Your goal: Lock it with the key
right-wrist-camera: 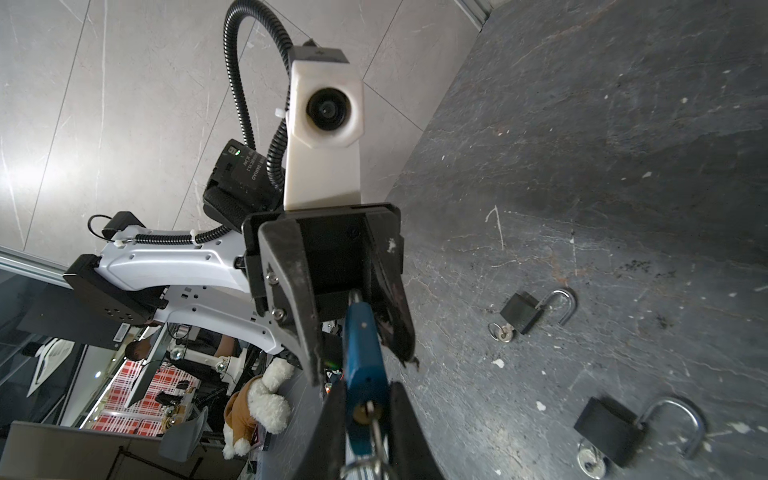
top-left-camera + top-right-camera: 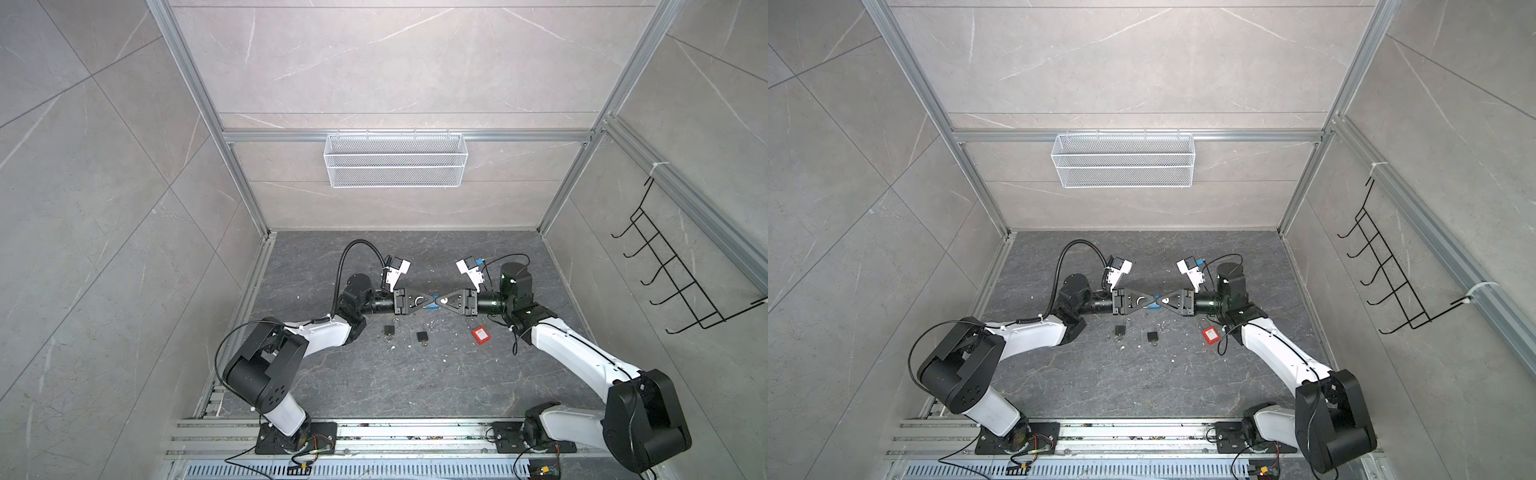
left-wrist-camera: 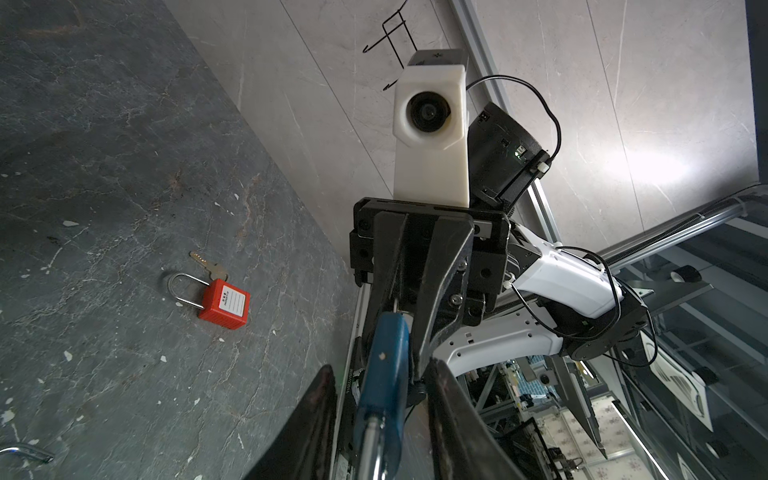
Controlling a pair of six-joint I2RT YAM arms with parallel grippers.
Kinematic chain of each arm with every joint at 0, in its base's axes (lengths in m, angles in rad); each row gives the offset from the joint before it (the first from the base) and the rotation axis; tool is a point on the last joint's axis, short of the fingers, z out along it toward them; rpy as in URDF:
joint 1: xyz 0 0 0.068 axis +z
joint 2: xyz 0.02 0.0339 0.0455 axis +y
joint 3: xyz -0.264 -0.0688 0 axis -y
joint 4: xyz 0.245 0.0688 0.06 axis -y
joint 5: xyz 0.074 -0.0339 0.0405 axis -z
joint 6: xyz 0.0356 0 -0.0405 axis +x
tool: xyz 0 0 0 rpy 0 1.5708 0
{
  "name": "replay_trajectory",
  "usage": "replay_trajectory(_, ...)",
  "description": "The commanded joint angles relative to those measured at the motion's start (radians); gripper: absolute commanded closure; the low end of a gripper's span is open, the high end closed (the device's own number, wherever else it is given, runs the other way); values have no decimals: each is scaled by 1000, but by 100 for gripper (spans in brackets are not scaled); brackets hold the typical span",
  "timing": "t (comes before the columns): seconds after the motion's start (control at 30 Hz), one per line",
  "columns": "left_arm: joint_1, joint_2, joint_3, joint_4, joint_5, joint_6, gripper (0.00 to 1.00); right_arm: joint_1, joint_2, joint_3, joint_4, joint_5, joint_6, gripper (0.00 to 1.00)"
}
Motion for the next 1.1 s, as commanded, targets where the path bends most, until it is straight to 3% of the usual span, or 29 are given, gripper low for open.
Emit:
replay_trajectory(0.0, -5, -26, 20, 24, 2, 23, 60, 3, -6, 0, 40, 32, 18, 100)
replay_trajectory(0.17, -5, -46, 17, -11, -2, 47, 61, 2, -3, 0, 66, 45, 45, 100)
replay_trajectory(0.4, -5, -33, 30, -12, -4, 46, 73, 3, 5, 7, 61, 18, 50, 100)
replay_trajectory(0.7, -7, -12, 51, 23, -4, 25, 64, 8, -1, 6, 38, 3, 34, 100)
replay_trajectory(0.8, -11, -7, 58, 34, 8, 20, 72, 8, 0, 9, 37, 16, 35, 100)
replay_trajectory(1.0, -12, 1, 64, 18, 2, 6, 100, 9, 6, 23, 21, 43, 24, 100)
replay_trajectory(1.07, -11, -13, 59, -77, -65, 45, 100, 8, -3, 30, -19, 95, 6, 100)
